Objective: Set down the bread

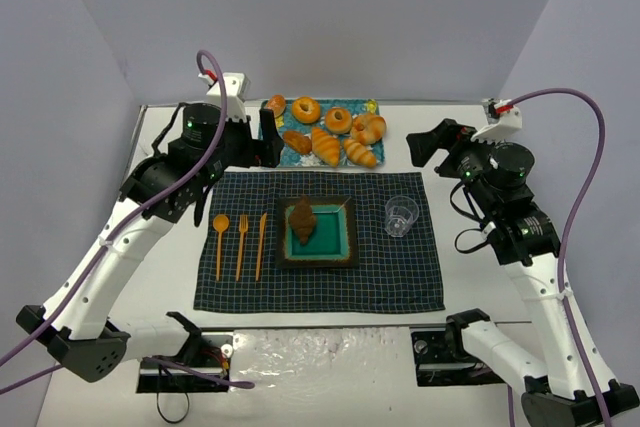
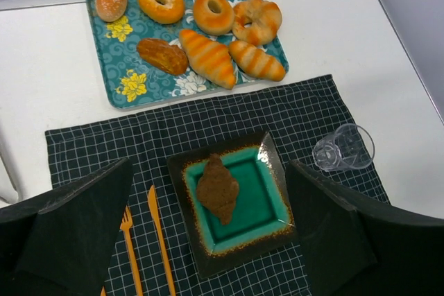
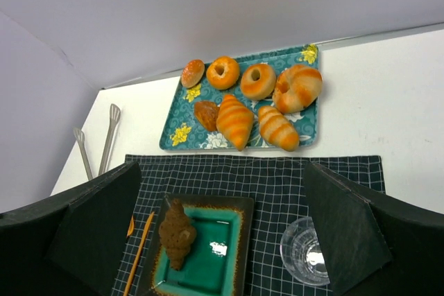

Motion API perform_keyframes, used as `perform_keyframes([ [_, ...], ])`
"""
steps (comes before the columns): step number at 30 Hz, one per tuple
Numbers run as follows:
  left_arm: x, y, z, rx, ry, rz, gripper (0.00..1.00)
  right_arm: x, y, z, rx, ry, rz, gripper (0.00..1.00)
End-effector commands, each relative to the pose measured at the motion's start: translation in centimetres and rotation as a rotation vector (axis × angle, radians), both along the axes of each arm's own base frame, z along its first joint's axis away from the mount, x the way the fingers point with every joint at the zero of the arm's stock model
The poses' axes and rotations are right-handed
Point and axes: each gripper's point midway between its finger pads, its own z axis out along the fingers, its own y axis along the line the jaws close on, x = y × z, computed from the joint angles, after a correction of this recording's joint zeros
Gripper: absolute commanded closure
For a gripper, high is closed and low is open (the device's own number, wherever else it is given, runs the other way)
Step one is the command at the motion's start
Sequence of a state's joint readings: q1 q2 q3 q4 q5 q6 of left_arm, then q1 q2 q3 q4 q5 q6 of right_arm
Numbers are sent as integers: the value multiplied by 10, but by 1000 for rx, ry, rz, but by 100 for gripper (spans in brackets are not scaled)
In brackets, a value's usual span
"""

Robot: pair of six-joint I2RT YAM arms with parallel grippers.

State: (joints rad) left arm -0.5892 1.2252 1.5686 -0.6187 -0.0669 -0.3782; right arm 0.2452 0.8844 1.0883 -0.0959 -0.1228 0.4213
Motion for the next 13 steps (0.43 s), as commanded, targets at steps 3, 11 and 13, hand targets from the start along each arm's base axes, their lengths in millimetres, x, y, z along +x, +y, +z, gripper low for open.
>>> perform_keyframes([
  [3,-6,-20,24,-89,-53,-76,12,1,4,25,5,-66,16,0],
  [11,-11,-23,32,-96,-70,-112,12,1,6,29,0,-73,31,0],
  [13,-14,-24,34,-99,-72,-125,11,1,6,28,2,-71,30,0],
])
